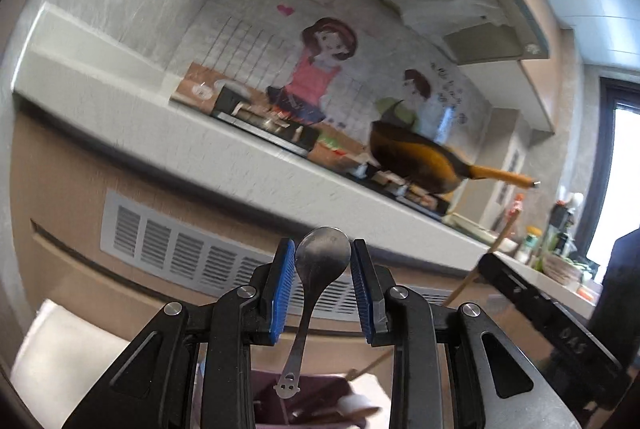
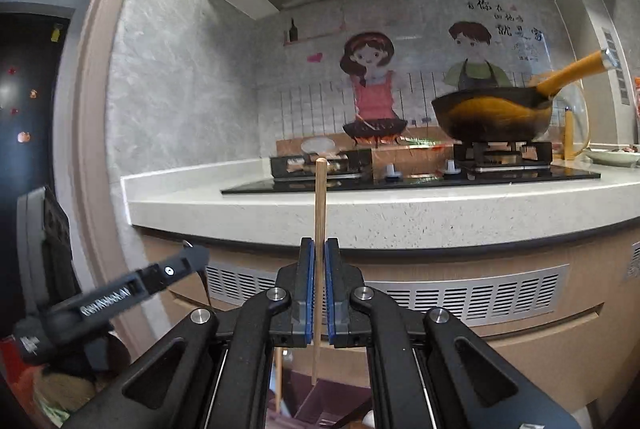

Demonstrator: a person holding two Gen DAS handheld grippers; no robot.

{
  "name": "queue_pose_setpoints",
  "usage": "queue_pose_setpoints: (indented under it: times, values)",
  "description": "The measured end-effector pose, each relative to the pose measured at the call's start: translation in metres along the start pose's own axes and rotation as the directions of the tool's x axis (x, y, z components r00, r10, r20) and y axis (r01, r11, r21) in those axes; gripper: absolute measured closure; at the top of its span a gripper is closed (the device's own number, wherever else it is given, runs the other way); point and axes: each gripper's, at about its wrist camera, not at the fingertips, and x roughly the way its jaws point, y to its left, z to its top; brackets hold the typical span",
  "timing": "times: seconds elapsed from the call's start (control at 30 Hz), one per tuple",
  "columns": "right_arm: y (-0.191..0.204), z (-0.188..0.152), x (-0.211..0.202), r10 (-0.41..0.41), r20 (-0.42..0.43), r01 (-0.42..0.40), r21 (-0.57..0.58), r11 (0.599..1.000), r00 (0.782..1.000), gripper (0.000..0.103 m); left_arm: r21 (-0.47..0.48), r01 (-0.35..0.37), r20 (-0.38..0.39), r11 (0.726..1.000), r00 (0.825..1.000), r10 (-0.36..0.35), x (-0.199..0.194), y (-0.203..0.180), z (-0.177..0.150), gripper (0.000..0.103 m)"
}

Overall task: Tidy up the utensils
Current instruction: 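Carry the spoon and chopstick over the caddy and open both tools inside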

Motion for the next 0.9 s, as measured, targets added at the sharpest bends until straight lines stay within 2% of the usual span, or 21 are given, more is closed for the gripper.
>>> queue_pose_setpoints:
  times: [0.07,0.2,0.33,0.5,0.67,0.8,0.9]
  values:
    - [-0.008,-0.009,0.018,-0.007,-0.021,0.007,0.009,1.000,1.000,0.098,-0.015,-0.002,-0.014,1.000,1.000,0.002,0.017,0.011,-0.013,0.074]
    - [-0.019,-0.039,0.041,-0.023,-0.088,0.024,0.012,1.000,0.996,0.098,0.020,-0.038,-0.026,0.999,0.999,0.038,0.039,0.021,-0.038,0.074]
    - [-0.027,-0.068,0.063,-0.029,-0.180,0.034,0.023,0.999,0.983,0.098,0.019,-0.047,-0.107,0.999,0.993,0.049,0.055,0.031,-0.065,0.074]
    - [-0.033,-0.104,0.080,-0.034,-0.297,0.045,0.028,0.999,0.954,0.098,0.013,-0.081,-0.188,0.997,0.979,0.082,0.064,0.042,-0.090,0.074]
    - [-0.038,-0.131,0.093,-0.039,-0.391,0.060,0.042,0.997,0.919,0.098,0.038,-0.150,-0.239,0.988,0.959,0.155,0.070,0.047,-0.107,0.074]
    - [-0.036,-0.146,0.099,-0.043,-0.450,0.062,0.027,0.998,0.892,0.097,0.056,-0.147,-0.284,0.987,0.946,0.157,0.072,0.047,-0.116,0.073]
    - [-0.041,-0.151,0.094,-0.024,-0.463,0.055,0.053,0.997,0.886,0.095,0.062,-0.145,-0.271,0.987,0.950,0.157,0.063,0.044,-0.111,0.072]
